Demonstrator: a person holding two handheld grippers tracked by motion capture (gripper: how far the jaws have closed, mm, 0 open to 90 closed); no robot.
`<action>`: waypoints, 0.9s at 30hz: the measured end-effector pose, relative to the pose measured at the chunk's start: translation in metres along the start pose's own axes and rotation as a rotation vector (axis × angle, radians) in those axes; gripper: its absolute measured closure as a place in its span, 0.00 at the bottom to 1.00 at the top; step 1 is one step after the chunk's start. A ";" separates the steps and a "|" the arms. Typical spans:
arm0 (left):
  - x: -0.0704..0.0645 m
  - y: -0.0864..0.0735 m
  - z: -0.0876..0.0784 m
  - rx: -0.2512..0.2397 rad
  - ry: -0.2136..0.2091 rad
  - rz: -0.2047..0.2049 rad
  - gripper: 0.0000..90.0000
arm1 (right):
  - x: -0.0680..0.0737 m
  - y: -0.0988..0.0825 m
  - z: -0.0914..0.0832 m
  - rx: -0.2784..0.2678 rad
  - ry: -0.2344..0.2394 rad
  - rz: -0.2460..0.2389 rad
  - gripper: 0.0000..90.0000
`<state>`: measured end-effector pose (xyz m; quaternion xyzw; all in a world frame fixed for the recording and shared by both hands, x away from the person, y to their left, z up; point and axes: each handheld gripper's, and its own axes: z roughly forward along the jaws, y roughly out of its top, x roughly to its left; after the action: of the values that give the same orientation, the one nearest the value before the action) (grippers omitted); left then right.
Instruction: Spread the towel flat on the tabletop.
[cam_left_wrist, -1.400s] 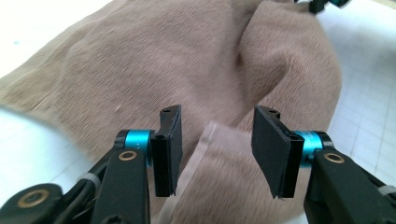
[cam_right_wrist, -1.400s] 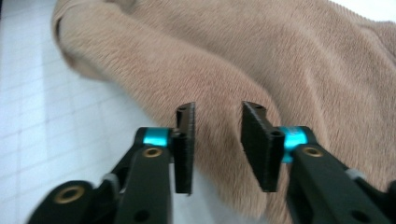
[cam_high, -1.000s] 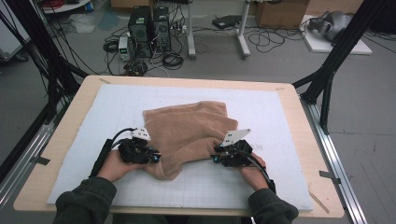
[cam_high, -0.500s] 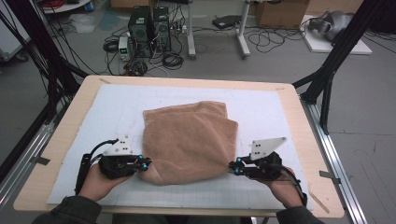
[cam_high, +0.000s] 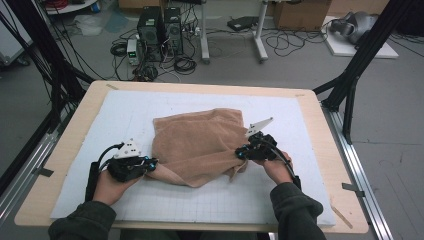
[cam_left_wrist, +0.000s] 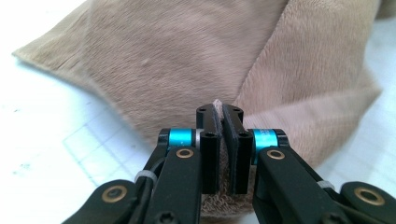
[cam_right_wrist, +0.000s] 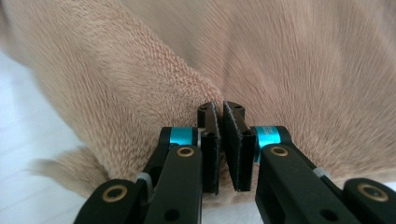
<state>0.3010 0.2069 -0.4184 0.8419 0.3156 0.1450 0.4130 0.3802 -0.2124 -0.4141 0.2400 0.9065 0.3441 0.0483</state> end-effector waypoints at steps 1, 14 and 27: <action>0.001 -0.001 0.003 0.016 -0.003 0.004 0.95 | -0.004 -0.003 0.004 -0.015 0.012 0.017 0.94; -0.006 0.002 -0.019 -0.025 -0.083 -0.002 0.74 | 0.028 -0.009 -0.037 -0.145 -0.005 -0.036 0.78; 0.001 0.014 -0.001 0.038 -0.115 -0.021 0.65 | 0.069 -0.025 -0.030 -0.090 0.011 -0.133 0.70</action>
<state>0.3071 0.2019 -0.4070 0.8532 0.3027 0.0861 0.4159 0.3019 -0.2143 -0.4024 0.1749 0.9043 0.3818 0.0768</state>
